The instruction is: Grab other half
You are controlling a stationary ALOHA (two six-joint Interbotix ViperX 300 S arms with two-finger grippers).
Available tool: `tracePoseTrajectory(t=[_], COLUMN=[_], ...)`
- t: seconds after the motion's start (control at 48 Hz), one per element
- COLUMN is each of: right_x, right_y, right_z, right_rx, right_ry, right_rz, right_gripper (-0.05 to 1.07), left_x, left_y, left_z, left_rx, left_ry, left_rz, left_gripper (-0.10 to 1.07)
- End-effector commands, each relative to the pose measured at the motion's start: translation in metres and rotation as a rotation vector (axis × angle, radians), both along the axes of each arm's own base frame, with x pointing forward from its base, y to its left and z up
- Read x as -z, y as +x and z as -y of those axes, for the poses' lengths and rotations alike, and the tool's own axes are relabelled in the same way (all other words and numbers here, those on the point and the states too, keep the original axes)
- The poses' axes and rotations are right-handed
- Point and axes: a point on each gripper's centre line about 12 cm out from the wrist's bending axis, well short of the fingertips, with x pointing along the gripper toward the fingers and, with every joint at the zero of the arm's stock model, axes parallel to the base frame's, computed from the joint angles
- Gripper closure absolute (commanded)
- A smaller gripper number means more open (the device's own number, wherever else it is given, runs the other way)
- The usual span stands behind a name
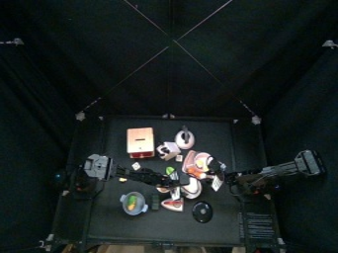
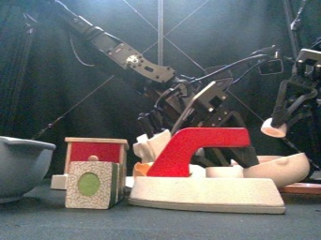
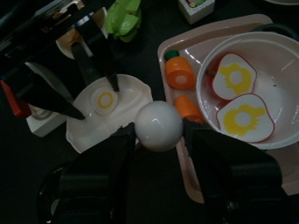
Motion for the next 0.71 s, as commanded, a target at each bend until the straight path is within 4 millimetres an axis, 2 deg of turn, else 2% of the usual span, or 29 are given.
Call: tracePoseTrajectory(t=[0.0, 0.125, 0.354, 0.562, 0.688], right_x=[-0.004, -0.004, -0.004, -0.004, -0.005], right_y=[0.002, 0.002, 0.002, 0.002, 0.003], right_z=[0.000, 0.000, 0.000, 0.000, 0.000], right_rx=[-0.002, 0.001, 0.001, 0.002, 0.002], right_ry=[0.002, 0.001, 0.003, 0.004, 0.006], right_rz=[0.014, 0.013, 0.013, 0.013, 0.017], right_gripper=[0.42, 0.42, 0.42, 0.42, 0.42], left_x=[-0.006, -0.005, -0.004, -0.009, -0.023], left_y=[0.003, 0.003, 0.003, 0.003, 0.004], left_z=[-0.001, -0.001, -0.002, -0.002, -0.002], left_rx=[-0.004, -0.004, -0.001, 0.016, 0.044], left_ry=[-0.003, -0.003, 0.003, 0.022, 0.057], left_rz=[0.011, 0.009, 0.008, 0.016, 0.046], left_gripper=[0.03, 0.06, 0.21, 0.21, 0.21])
